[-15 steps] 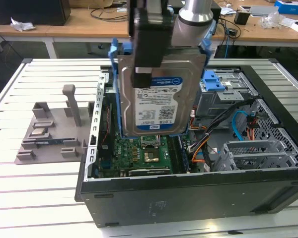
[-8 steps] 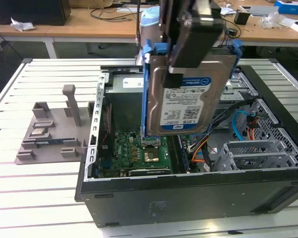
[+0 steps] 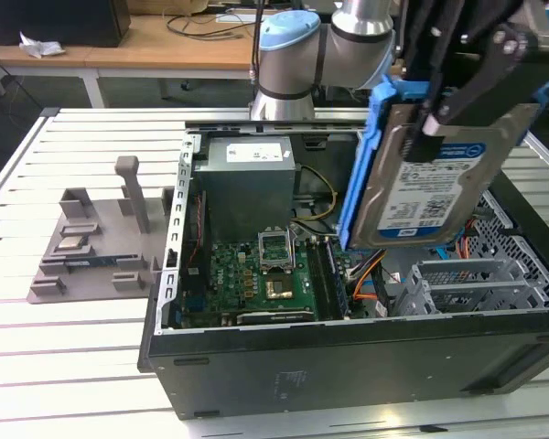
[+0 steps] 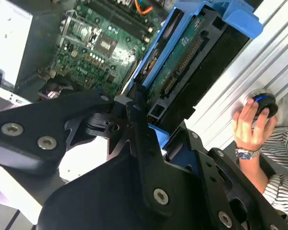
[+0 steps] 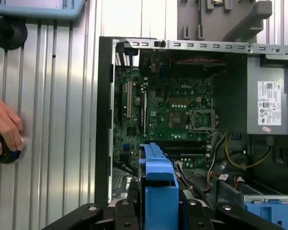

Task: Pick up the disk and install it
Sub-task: 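Pick up the disk, then insert the disk into the insertion slot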

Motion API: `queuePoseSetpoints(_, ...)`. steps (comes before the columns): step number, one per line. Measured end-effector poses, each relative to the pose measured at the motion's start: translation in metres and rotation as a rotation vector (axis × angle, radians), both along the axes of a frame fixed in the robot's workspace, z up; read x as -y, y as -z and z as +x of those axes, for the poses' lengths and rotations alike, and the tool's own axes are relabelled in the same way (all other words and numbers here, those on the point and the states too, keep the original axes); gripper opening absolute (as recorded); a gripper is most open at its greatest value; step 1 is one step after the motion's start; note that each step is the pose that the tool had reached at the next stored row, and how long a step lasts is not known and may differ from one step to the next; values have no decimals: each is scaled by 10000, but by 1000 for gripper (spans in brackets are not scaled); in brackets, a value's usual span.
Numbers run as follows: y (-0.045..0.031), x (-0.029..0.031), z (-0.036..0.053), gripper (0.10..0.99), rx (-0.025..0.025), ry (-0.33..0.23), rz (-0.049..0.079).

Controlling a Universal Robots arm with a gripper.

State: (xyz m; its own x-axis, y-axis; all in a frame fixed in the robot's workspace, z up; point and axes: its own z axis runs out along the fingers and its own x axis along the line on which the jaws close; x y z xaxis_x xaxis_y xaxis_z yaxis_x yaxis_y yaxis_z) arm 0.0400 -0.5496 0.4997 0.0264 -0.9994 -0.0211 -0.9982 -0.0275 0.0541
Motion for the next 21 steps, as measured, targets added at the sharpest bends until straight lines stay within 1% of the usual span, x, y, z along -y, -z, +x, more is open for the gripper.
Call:
queuePoseSetpoints(1,0,1,54,369,-3,0,0)
queuePoseSetpoints(4,8,2,333,369,-37,0,1)
queuePoseSetpoints(5,15,2,374,369,-46,0,3)
queuePoseSetpoints(6,31,3,434,369,-61,0,-1)
queuePoseSetpoints(7,56,3,488,369,-73,0,0)
queuePoseSetpoints(8,80,3,564,369,-84,1,-1)
queuePoseSetpoints(10,101,3,711,369,-95,1,-1)
queuePoseSetpoints(13,114,3,825,369,-99,-1,0)
queuePoseSetpoints(14,115,3,838,369,-99,0,-2)
queuePoseSetpoints(21,115,3,845,369,-99,0,-2)
